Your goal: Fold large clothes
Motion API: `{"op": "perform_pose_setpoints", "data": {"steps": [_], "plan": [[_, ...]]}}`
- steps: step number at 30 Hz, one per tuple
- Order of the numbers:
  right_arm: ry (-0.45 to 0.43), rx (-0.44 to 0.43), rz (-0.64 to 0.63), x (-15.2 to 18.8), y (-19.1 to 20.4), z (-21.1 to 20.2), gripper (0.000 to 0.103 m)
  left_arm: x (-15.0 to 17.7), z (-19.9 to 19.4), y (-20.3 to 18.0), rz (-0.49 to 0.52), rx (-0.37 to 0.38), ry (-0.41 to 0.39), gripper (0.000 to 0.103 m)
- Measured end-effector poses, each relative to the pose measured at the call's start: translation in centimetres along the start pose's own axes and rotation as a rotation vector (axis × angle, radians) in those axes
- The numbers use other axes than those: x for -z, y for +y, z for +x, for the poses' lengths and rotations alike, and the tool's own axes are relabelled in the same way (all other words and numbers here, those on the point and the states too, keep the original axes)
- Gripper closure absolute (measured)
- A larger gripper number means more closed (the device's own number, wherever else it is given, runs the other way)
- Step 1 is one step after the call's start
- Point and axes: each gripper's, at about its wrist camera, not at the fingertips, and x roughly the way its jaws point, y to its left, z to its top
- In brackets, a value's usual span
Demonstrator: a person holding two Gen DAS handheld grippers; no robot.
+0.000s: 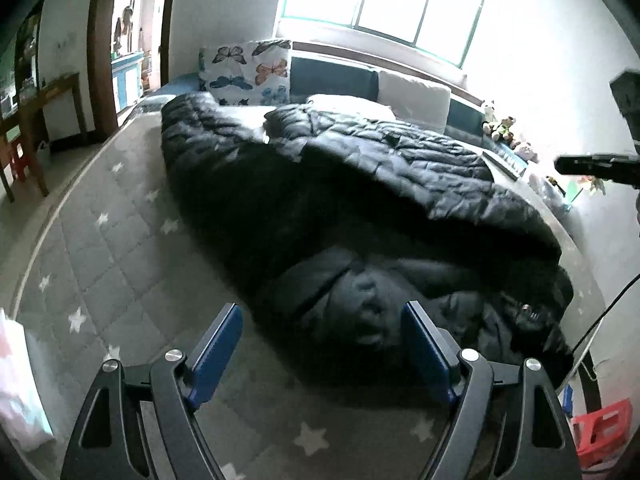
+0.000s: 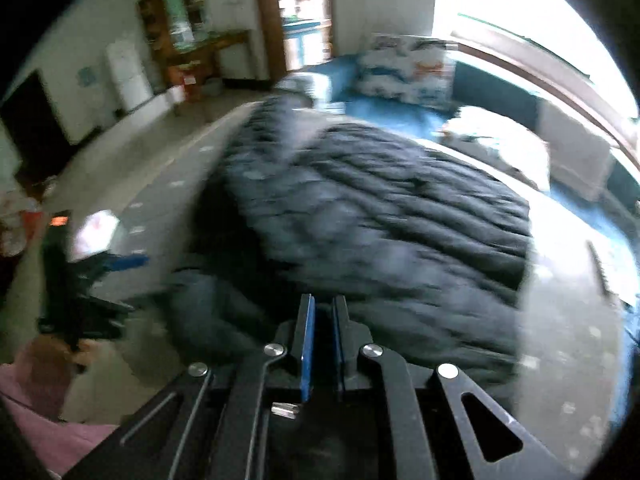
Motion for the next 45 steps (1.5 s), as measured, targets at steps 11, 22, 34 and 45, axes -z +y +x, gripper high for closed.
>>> {"op": "perform_pose_setpoints", "data": {"steps": [11,22,34,45], "plan": [[0.162,0.1,0.31,6.5,-13.7,9.6,0.09,-9.0,3.3,-2.1,-0.001,-0.029,-0.052,0.016],[0.136,-0.002,0.366,8.9,-15.7,10.8,0.09,-13.2,12.1,-1.7,-0.021,-0.053,0.037,0.03],[0.2,0.083,0.358,8.0,-15.4,10.1,0.09,-10.0,9.7,-0.9,-0.056,0.029,0.071,0.077],[0.039,-0.088,0.247,2.0,-8.5,8.0,0.089,-17.2,6.0,9.4,-0.16,-0.18,-0.108,0.009]]}}
